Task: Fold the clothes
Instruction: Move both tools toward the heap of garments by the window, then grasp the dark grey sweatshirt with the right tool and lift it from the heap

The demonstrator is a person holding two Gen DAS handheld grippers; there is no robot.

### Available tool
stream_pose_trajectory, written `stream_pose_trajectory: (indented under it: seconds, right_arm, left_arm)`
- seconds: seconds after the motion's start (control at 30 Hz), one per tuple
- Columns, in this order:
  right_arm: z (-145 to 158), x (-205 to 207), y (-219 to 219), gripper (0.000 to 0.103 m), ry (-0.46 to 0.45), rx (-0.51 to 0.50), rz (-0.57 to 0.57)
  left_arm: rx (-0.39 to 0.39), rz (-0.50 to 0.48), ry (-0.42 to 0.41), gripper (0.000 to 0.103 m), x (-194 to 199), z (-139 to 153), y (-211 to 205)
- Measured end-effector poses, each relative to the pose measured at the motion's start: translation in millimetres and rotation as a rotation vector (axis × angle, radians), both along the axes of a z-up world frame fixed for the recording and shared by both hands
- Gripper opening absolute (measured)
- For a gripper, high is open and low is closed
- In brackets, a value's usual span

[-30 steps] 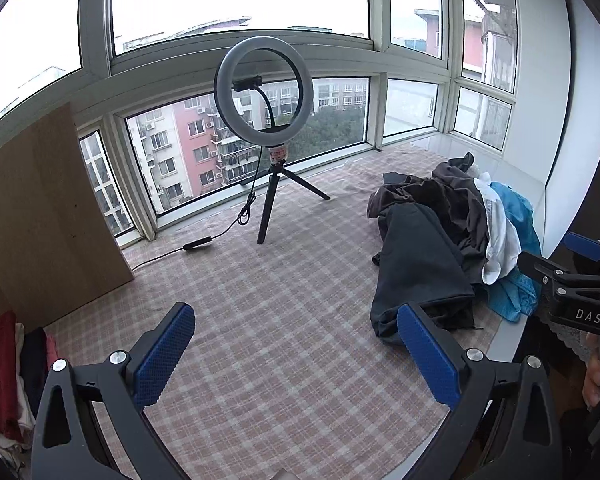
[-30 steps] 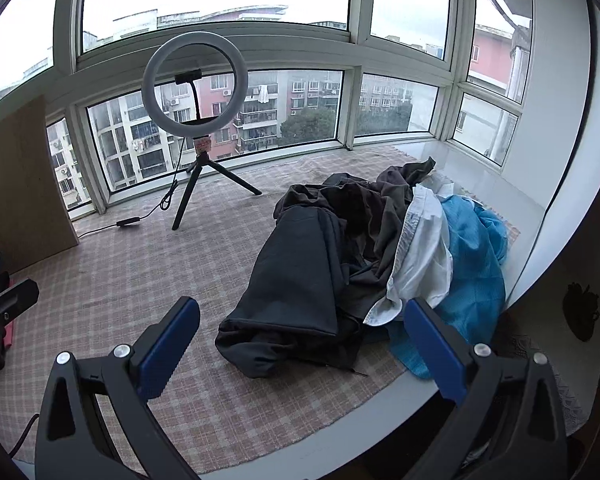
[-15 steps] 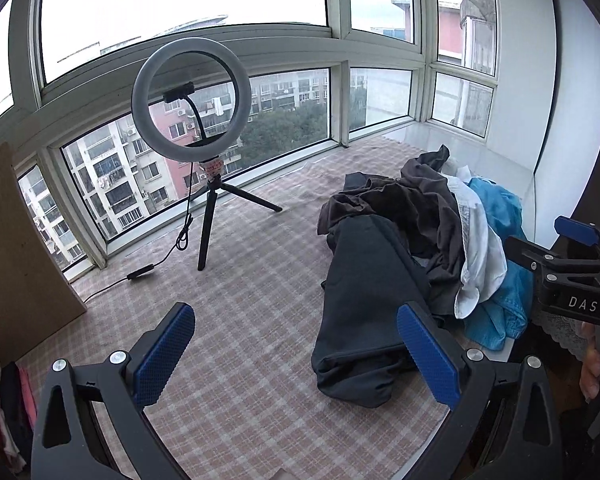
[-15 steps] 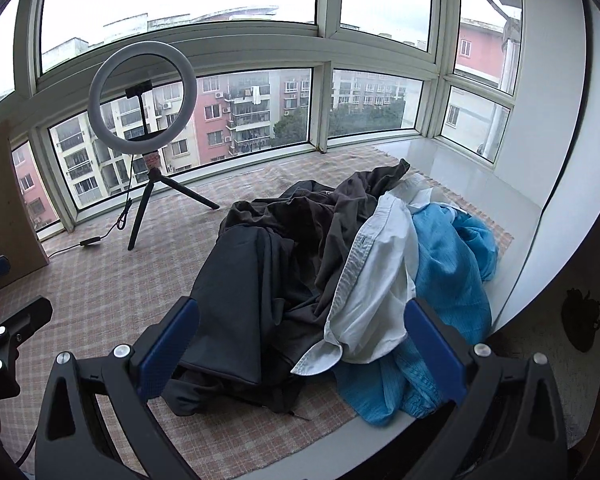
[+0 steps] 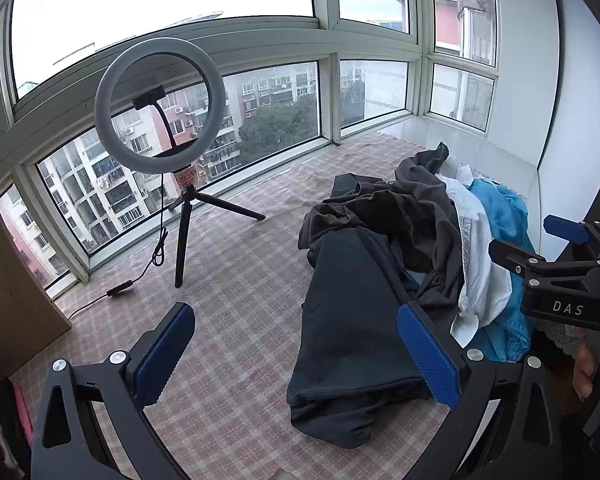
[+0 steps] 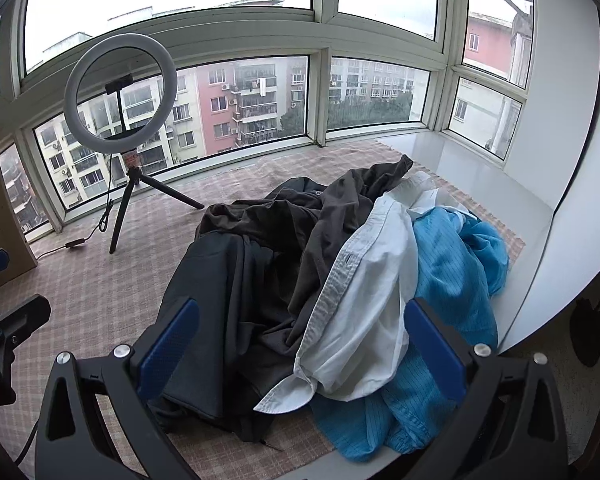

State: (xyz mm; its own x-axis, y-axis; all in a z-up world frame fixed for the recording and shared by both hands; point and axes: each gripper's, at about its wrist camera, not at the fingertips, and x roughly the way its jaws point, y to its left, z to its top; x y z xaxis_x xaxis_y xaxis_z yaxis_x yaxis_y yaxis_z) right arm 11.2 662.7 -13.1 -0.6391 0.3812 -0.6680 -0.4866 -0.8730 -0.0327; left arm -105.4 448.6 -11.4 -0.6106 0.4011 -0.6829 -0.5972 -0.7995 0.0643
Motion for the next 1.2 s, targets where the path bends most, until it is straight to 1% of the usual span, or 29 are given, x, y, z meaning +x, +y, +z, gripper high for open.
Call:
stream_pose_trajectory:
  seconds: [0.1, 0.2, 0.4, 0.57, 0.63, 0.7, 0.8, 0.93, 1.0, 1.07, 1.2]
  right_arm:
    - [-3, -6, 13, 0.103, -0.001, -0.002, 0.004]
    - [-6, -6, 35, 0.103, 0.018, -0.029, 0.009]
    - [-13, 3, 108, 0.103, 0.058, -0.037, -0.057]
    - [-18, -6, 181, 0.103, 0.082, -0.127, -0.077]
    - [-21, -16, 201, 0.103, 0.081, -0.166, -0.060]
    - [-25, -32, 212, 0.103, 0.054, -0.184, -0.044]
    - [-29, -59, 215, 0.103, 0.031, -0.170, 0.002]
    - [-34, -103, 201, 0.103, 0.004, -0.198, 0.139]
    - [-42, -129, 192, 0.103, -0.050, -0.196, 0.180]
    - [-53, -154, 183, 0.103, -0.121, -0.176, 0.192]
    - [-86, -195, 173, 0.103, -0.267, -0.141, 0.224]
  left_arm:
    - [-0.007, 0.005, -0.005, 0.102, -5, -1, 7]
    - [-0.024, 0.011, -0.008, 0.102, -11, -2, 13]
    - [-0.063, 0.031, -0.007, 0.102, -26, -4, 18]
    - [-0.081, 0.030, -0.013, 0.102, -38, -7, 26]
    - [-0.091, 0.033, -0.013, 0.102, -41, -10, 28]
    - [-0.097, 0.043, -0.021, 0.102, -46, -13, 28]
    - [-0.101, 0.063, -0.039, 0.102, -54, -18, 26]
    - [-0.112, 0.092, -0.057, 0.102, -62, -24, 23]
    - [-0.116, 0.101, -0.059, 0.102, -64, -25, 21]
    - [-0.120, 0.108, -0.060, 0.102, -66, -25, 19]
    - [-0.125, 0.122, -0.066, 0.102, -70, -27, 15]
